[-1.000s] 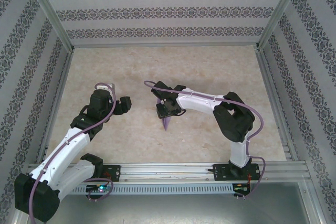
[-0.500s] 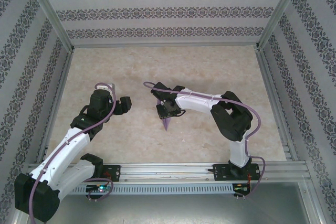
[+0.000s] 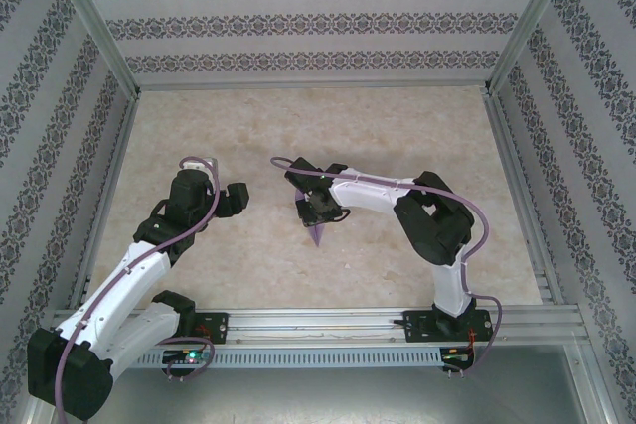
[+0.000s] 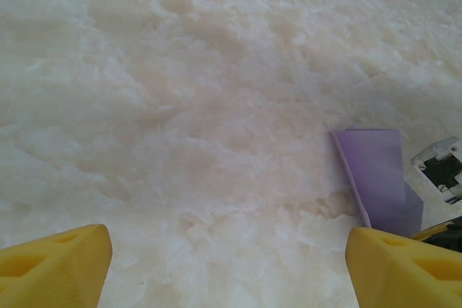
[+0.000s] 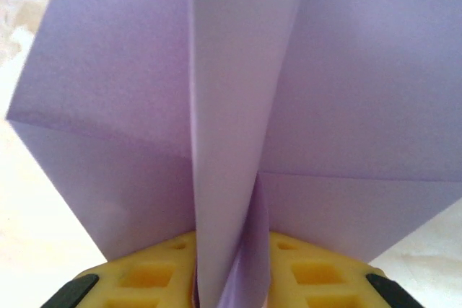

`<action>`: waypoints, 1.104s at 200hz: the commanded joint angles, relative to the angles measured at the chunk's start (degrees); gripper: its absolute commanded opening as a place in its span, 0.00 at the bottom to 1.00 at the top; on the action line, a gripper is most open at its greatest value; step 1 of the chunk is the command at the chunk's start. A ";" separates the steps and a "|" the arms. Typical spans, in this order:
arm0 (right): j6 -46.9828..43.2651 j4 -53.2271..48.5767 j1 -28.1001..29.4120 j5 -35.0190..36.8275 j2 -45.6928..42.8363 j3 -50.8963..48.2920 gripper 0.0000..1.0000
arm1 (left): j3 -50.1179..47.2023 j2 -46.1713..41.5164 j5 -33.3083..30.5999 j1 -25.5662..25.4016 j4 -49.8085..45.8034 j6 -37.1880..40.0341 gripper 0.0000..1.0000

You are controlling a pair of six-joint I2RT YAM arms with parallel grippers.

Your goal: Fold a paper plane with a square sheet of paper (fold left side to right side)

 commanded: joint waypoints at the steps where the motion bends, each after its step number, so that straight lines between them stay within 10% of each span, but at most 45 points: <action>1: 1.17 -0.11 -0.28 1.38 1.26 0.29 0.25 | -0.07 0.04 0.24 0.98 0.07 0.52 0.84; 139: 0.46 -4.45 -2.15 4.44 -4.66 2.15 0.03 | 1.14 -0.13 -0.69 0.96 -0.53 1.57 0.85; 221: -4.91 -9.74 -14.19 8.41 4.76 17.76 0.00 | 2.00 -0.78 -0.54 1.74 -1.26 4.23 0.93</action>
